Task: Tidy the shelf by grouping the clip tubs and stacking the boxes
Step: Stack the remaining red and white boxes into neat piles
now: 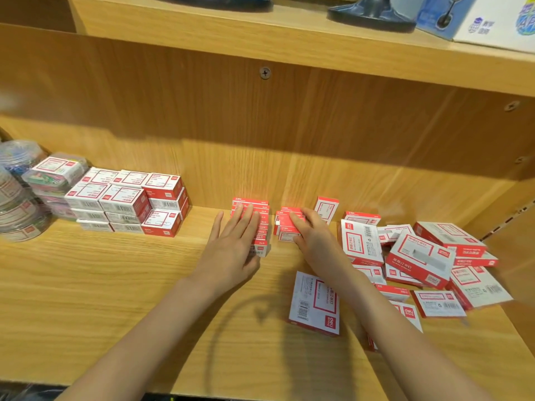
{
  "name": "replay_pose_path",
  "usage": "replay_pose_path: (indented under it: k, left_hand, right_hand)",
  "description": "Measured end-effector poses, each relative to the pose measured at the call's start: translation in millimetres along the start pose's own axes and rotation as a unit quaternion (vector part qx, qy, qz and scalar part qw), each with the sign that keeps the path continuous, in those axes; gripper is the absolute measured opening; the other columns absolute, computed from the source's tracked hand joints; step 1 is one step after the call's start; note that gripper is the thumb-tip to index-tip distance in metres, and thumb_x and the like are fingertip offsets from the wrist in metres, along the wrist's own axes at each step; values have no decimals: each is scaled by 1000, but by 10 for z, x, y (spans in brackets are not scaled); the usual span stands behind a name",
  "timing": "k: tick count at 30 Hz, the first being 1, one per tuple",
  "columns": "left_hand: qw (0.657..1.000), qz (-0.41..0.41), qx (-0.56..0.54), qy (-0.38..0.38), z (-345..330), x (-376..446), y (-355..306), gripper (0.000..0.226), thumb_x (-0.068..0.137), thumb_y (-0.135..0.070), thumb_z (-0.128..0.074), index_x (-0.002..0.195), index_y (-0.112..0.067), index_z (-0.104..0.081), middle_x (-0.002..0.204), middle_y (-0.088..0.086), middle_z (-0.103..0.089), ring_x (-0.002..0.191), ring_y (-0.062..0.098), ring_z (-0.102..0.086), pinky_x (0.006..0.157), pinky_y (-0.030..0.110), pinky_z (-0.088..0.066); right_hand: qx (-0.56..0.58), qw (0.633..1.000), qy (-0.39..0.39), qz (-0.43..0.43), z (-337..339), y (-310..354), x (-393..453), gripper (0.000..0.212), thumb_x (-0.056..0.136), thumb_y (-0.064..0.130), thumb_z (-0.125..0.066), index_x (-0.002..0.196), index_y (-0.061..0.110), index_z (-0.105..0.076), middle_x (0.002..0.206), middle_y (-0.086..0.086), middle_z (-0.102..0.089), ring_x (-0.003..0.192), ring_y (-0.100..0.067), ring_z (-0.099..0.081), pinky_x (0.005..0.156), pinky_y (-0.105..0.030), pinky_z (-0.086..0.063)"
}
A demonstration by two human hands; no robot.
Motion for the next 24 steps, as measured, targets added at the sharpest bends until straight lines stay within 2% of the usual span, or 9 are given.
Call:
replay_pose_path:
  k: [2,3,6,9,13,15,18,21,24]
  left_hand:
    - [999,4,-2,49,-24,47,41,81,89,-41,-45,147,-9,2,154,8,9,139,18,17,109,35,17]
    - [997,7,1,81,-41,68,59,83,90,-42,-45,146,-10,7,154,6,14,139,17,20,109,34,17]
    - [994,10,-24,105,-66,103,73,82,91,-41,-45,146,-9,7,155,8,12,141,20,17,116,35,7]
    - [993,8,-31,111,-66,89,69,83,91,-40,-45,146,-8,8,155,9,12,141,20,16,116,34,3]
    - [992,8,-32,119,-57,82,58,83,92,-40,-45,145,-7,9,154,8,14,141,19,18,116,34,4]
    - [992,13,-27,119,-43,81,49,82,92,-40,-44,145,-8,10,154,8,14,141,19,18,116,35,6]
    - [991,20,7,134,2,78,37,82,93,-44,-41,145,-9,11,154,6,16,140,18,19,111,37,13]
    - [989,17,13,149,32,118,12,85,91,-48,-42,145,-12,12,153,6,19,139,19,22,110,40,17]
    - [986,12,10,166,16,161,-25,86,91,-49,-43,145,-15,15,153,5,20,139,21,23,111,41,14]
  right_hand:
    - [4,1000,-20,24,-27,97,22,48,93,10,-48,140,8,-37,147,-15,-31,136,-28,-30,111,-27,-22]
    - [12,999,-20,24,-41,139,34,50,93,10,-49,141,7,-35,148,-14,-30,136,-26,-31,110,-23,-22]
    - [50,999,-12,5,-70,197,54,55,93,12,-50,143,5,-27,151,-11,-26,137,-21,-29,106,-14,-18]
    - [98,995,3,4,-113,225,25,55,94,9,-48,143,3,-25,153,-14,-17,141,-23,-19,105,-11,-11]
    - [106,994,31,8,-187,251,-9,57,93,-2,-37,146,6,-17,155,-15,-1,144,-27,-8,116,-28,-17]
    - [95,995,43,10,-184,249,-20,62,91,-7,-35,147,8,-12,155,-14,2,144,-26,-5,116,-29,-18]
    - [73,997,-12,33,-15,237,-14,58,90,-9,-37,144,1,-21,151,-20,-17,141,-28,-18,111,-20,-16]
    - [56,990,-129,17,334,75,-40,43,87,-9,-44,129,-3,-46,134,-19,-45,124,-30,-41,103,-20,-25]
    - [0,978,-207,-6,547,-159,-75,44,79,-14,-50,121,-3,-54,120,-17,-54,110,-32,-47,95,-24,-30]
Point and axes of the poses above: each hand's wrist, its own x-axis towards the middle knuckle, its own z-axis out of the back of the hand, y = z × x, the point moved 5 cm from there along x, towards the middle knuckle
